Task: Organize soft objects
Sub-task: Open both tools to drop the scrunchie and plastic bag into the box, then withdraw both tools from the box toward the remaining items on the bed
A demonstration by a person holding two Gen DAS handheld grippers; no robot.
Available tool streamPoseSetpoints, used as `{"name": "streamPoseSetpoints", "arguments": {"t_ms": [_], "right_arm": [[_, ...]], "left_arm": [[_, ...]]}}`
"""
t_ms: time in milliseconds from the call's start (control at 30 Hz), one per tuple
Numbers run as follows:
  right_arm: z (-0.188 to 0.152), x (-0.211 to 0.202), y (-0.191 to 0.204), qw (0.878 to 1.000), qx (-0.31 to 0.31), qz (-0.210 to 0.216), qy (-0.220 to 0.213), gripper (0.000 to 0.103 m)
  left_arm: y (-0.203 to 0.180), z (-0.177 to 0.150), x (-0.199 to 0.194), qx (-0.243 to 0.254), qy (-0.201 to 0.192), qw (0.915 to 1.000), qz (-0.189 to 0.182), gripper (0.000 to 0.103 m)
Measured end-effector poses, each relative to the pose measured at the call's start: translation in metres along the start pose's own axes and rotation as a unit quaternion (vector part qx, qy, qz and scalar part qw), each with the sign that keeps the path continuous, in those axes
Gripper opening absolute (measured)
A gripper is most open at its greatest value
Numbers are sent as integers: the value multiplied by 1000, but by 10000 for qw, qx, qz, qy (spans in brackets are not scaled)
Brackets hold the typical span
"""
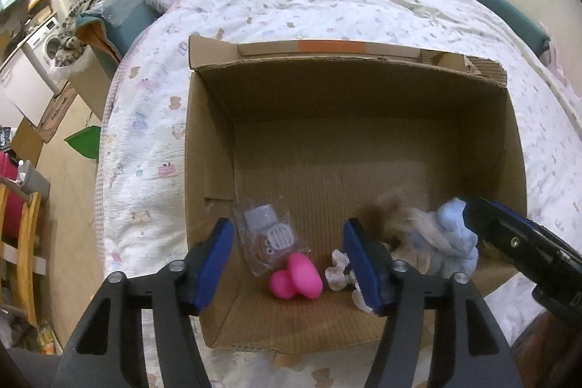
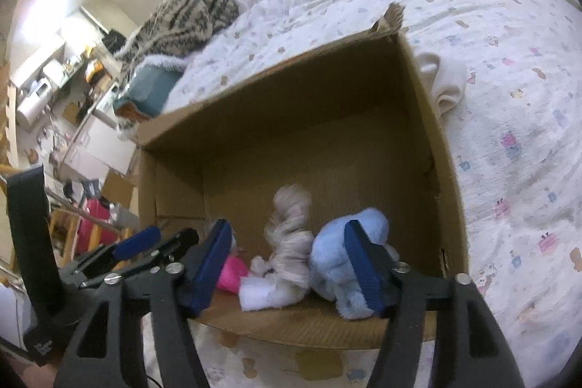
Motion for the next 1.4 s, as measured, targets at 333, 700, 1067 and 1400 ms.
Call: {"name": "streamPoseSetpoints", "arguments": {"t_ms": [333,700,1067,1400], "right_arm": [[-6,-11,-9,9998,154,-147,-28,69],[-24,-34,-10,9985,185,-475,-205,69],[-61,-57,-24,9960,403,-776,-156,69],[-96,-47,-38,9916,629,-1114,192,69]], "left_arm": [[8,-10,-16,-84,-143,9999,23,60],[27,-41,-46,-365,-474,9982,-24,60],[51,-81,-62,-811,-680,9944,-20,60],[59,-105,-48,-1079,-571,9925,-49,60]]}}
Point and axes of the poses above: each gripper's, at about its wrist camera, not at the fingertips, and x roughly the way its jaws point, y to its left, z to its top, the point moved 6 cm from there along x, roughly the way its jaws point, and after that the axes turned 3 degrees about x, right-handed, at the moved point
